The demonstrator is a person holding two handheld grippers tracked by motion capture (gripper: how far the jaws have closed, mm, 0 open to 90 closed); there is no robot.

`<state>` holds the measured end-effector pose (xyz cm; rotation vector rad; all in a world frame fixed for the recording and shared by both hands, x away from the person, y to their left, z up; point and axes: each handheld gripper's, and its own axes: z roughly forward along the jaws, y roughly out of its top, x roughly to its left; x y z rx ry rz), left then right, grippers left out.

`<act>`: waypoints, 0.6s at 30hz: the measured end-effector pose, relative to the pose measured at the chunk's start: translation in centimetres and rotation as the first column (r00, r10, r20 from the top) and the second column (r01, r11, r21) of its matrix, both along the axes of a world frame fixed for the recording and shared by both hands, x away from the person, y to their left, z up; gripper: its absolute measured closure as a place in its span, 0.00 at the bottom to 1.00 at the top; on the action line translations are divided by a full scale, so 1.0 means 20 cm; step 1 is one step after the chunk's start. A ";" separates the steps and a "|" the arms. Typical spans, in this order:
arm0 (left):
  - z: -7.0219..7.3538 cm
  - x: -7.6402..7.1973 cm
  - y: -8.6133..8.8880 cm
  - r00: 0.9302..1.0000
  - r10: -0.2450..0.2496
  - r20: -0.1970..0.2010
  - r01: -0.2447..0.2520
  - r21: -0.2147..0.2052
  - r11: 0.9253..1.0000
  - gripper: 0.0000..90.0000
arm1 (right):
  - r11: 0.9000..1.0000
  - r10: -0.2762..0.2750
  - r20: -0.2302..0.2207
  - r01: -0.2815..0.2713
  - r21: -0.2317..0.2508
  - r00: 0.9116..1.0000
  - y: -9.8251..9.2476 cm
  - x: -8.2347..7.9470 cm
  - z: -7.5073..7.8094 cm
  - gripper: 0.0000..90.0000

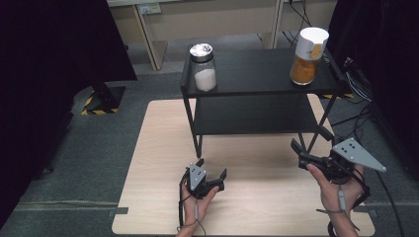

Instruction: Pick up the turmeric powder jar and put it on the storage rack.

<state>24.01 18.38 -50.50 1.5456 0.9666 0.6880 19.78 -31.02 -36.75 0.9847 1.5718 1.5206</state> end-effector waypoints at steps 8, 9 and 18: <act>0.00 0.00 0.00 1.000 0.000 0.001 0.000 0.002 1.000 0.07 | 1.000 -0.009 -0.040 0.009 -0.008 0.999 0.00 0.00 -0.10 0.10; 0.00 0.00 0.00 1.000 0.000 0.001 0.000 0.002 1.000 0.07 | 1.000 -0.011 -0.044 0.011 -0.008 0.999 0.00 0.00 -0.12 0.10; 0.00 0.00 0.00 1.000 0.000 0.001 0.000 0.000 1.000 0.07 | 1.000 -0.011 -0.099 0.010 -0.013 0.995 0.00 0.01 -0.19 0.10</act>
